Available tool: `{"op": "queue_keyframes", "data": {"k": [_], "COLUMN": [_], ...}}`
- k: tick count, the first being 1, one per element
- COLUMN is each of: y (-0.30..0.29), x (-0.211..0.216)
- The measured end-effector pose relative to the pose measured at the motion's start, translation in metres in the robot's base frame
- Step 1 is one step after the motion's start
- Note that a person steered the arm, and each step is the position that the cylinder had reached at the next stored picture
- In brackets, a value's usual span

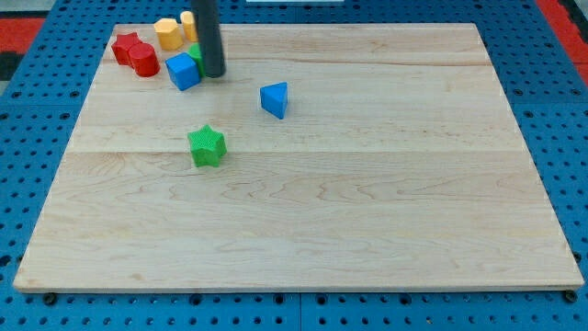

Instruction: Slide the blue triangle into the blue cube

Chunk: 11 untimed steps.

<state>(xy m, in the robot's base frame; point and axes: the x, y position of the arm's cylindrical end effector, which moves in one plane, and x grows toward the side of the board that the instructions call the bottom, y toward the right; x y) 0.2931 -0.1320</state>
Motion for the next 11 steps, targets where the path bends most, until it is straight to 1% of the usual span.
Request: {"op": "queue_keyframes", "data": {"k": [1, 2, 3, 4, 5, 6, 7, 8, 9, 10, 11], "y": [-0.013, 0.041, 0.108, 0.127, 0.084, 0.069, 0.121, 0.091, 0.027, -0.007, -0.028], "x": [-0.019, -0.002, 0.023, 0.043, 0.089, 0.088, 0.12, 0.154, 0.085, 0.04, 0.024]}}
